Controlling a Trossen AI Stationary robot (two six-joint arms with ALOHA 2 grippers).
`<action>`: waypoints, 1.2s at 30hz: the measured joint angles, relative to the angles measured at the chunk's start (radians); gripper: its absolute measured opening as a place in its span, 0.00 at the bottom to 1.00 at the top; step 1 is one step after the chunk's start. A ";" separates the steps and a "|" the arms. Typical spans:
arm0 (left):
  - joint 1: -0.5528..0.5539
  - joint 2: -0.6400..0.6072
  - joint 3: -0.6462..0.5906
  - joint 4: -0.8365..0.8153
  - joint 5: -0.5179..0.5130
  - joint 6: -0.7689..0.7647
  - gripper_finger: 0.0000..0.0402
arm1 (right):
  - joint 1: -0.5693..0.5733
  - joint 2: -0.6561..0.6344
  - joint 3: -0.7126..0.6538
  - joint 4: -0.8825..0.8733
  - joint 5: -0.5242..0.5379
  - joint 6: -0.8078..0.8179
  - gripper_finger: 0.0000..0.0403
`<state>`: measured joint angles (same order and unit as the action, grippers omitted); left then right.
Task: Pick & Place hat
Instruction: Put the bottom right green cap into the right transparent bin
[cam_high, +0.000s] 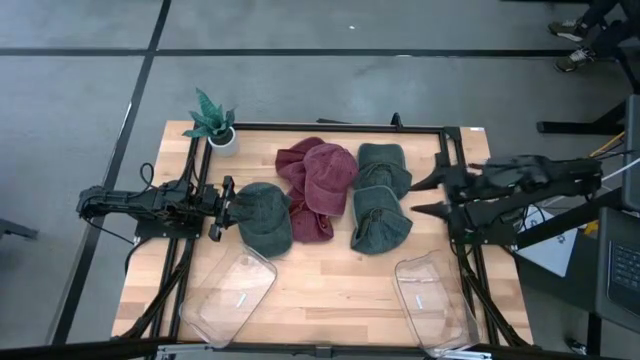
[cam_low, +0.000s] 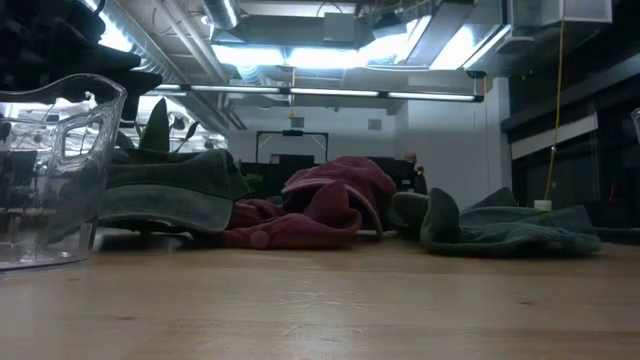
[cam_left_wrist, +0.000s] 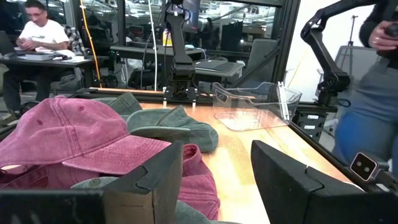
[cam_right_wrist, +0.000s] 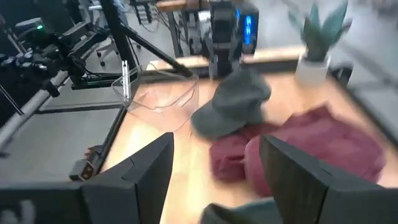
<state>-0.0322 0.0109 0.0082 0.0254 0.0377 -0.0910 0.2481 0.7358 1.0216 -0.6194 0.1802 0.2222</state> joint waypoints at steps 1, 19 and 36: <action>0.000 0.000 0.000 0.000 0.000 0.000 0.46 | 0.000 0.020 0.001 0.001 0.000 0.050 0.59; 0.000 0.000 0.000 0.000 0.000 0.000 0.46 | 0.000 0.274 0.001 0.007 -0.148 0.401 0.59; 0.000 0.000 0.000 0.000 0.000 0.000 0.46 | -0.011 0.470 0.000 -0.097 -0.210 0.481 0.59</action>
<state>-0.0322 0.0109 0.0081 0.0254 0.0377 -0.0910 0.2367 1.2054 1.0219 -0.7165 -0.0296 0.7035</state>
